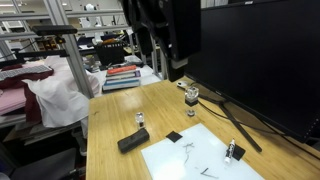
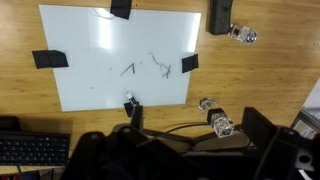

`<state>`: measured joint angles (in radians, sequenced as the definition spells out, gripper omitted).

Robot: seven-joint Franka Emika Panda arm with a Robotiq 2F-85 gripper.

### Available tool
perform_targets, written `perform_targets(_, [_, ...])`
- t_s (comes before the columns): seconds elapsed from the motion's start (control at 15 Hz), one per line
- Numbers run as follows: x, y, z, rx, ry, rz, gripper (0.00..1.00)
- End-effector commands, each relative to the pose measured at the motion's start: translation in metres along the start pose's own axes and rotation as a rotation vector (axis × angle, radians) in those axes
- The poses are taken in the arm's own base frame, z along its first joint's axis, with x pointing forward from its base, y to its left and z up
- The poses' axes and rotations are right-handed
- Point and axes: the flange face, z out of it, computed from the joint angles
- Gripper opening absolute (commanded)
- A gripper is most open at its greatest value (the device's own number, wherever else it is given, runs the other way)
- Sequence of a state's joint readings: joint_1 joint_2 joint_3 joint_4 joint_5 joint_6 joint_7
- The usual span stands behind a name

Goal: Use the whiteboard eraser to erase the whiteboard on the desk

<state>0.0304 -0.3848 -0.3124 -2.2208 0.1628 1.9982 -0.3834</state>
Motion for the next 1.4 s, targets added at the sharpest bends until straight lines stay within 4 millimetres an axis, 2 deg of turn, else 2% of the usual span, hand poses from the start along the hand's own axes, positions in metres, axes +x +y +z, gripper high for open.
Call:
perform_targets(0.0, [0.000,-0.008,0.005,0.009,-0.016,-0.031,1.00])
perform_targets(0.13, [-0.001,-0.026,0.018,-0.040,-0.073,-0.073,1.00])
perform_targets(0.27, [-0.009,-0.039,0.044,-0.068,-0.147,-0.096,1.00])
perform_targets(0.4, [-0.016,-0.062,0.073,-0.101,-0.218,-0.126,1.00])
perform_targets(0.53, [-0.020,-0.080,0.094,-0.139,-0.238,-0.147,1.00])
perform_targets(0.6, [-0.019,-0.077,0.090,-0.101,-0.243,-0.140,1.00])
perform_targets(0.73, [-0.020,-0.085,0.098,-0.120,-0.253,-0.149,1.00])
perform_targets(1.07, [-0.019,-0.082,0.099,-0.115,-0.262,-0.145,1.00])
perform_targets(1.27, [-0.022,-0.100,0.132,-0.088,-0.353,-0.219,1.00])
perform_targets(1.33, [-0.026,-0.108,0.148,-0.075,-0.399,-0.250,1.00])
